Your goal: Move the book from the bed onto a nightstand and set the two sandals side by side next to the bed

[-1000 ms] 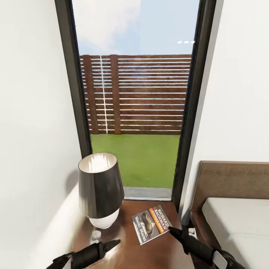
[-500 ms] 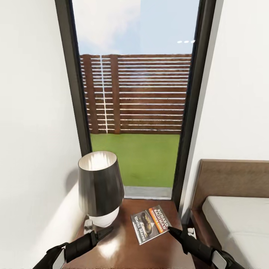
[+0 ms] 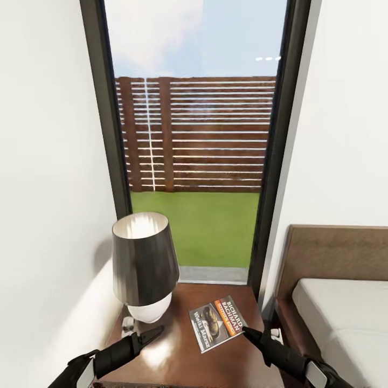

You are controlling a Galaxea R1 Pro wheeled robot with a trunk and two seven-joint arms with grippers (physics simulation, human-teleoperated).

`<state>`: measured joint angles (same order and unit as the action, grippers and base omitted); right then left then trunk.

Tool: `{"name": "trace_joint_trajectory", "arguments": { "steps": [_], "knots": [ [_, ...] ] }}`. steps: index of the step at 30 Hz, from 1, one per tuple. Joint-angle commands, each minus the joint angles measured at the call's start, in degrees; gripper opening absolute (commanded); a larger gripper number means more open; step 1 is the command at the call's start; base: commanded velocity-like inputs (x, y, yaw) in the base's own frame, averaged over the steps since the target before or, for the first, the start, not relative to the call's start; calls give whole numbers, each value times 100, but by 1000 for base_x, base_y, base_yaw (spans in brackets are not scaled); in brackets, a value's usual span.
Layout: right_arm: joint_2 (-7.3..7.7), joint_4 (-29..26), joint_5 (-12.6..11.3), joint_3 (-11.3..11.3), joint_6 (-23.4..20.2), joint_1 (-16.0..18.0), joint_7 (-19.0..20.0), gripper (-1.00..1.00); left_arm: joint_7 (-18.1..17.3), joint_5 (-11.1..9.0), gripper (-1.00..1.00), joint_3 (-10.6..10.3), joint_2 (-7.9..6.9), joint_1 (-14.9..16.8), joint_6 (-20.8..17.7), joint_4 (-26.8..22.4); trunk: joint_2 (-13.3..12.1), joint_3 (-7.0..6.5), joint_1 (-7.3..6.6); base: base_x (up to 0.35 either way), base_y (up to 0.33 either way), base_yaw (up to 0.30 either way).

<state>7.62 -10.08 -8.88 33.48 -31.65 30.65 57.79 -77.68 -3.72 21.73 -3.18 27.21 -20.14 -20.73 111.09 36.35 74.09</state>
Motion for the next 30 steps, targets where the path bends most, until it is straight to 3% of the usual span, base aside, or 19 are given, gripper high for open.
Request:
{"name": "trace_joint_trajectory", "arguments": {
  "steps": [1, 30],
  "knots": [
    [2, 3, -64, -17, -54, 3, 0, -100, -21, 2, 100, 16, 2, 4, -59, 0, 44, 24, 22, 0, 0, 0],
    [2, 2, -64, -17, -51, 3, 0, -100, 27, 20, 100, 16, -15, 2, -25, 29, 1208, 545, 659, 0, 0, 0]
  ]
}}
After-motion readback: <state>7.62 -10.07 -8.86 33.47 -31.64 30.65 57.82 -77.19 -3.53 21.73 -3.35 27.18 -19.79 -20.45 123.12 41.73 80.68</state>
